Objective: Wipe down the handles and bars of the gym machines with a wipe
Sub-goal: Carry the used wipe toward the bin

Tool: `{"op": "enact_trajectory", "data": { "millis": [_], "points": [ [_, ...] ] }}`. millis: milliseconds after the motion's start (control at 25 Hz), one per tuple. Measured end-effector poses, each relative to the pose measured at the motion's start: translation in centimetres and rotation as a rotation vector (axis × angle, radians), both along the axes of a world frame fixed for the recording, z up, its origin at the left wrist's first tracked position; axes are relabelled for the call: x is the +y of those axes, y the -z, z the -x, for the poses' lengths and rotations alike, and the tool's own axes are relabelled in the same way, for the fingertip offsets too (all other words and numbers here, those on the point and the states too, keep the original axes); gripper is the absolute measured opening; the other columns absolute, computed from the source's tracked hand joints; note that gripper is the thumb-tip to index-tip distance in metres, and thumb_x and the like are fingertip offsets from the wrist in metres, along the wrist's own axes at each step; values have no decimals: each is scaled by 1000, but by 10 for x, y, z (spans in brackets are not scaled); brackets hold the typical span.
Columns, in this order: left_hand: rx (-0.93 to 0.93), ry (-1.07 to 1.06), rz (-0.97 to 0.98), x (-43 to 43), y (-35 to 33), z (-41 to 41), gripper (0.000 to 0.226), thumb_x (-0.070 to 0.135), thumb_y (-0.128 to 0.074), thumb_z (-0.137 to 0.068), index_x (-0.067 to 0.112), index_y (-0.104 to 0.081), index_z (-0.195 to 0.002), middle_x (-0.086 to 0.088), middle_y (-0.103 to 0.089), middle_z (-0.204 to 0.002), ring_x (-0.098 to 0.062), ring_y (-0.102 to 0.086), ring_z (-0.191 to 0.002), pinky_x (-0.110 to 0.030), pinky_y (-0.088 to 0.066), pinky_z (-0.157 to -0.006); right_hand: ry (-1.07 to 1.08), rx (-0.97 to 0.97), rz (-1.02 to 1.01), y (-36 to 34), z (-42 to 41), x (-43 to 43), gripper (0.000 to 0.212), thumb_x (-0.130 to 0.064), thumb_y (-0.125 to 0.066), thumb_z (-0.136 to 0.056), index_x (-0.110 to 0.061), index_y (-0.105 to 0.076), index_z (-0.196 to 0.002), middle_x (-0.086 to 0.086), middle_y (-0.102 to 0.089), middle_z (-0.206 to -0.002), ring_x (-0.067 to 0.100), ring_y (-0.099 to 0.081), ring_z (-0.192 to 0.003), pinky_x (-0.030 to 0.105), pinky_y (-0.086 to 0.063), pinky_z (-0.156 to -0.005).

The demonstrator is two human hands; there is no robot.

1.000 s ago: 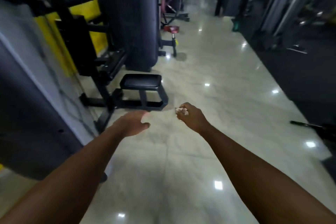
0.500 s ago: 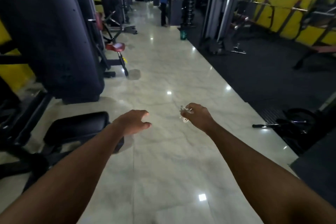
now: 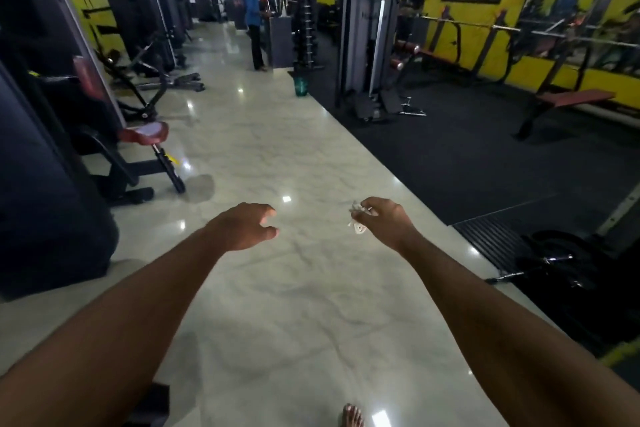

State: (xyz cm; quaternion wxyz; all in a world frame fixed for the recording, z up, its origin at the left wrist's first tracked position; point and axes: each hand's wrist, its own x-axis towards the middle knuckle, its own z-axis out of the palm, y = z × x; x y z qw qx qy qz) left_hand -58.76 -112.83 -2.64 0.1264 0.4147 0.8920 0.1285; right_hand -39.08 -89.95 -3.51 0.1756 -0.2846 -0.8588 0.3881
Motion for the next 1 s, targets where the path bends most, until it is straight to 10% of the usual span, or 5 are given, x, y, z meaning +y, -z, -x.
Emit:
{"op": "enact_trajectory", "data": {
  "millis": [320,1000],
  "points": [
    [-45,-69,-43,204,-26,215,56,51,-64,-86,26,-53,-135,2,-62,-125,-16,-57,-114,-31,-43,-99,-56,16,21,-29,251,212,12,-21,-66,-90,-13,-65,-99,-10,-63,-82,11,-58,-82,8,-38,-56],
    [-70,-110,-74,592,-21,825,51,50,-67,-84,29,-57,-130,4,-63,-115,-15,-59,-106,-32,-45,-99,-123,-39,-54,-4,854,610,9,-23,-68,-88,-16,-62,-88,-14,-60,-74,13,-58,-78,19,-41,-62]
  ]
}}
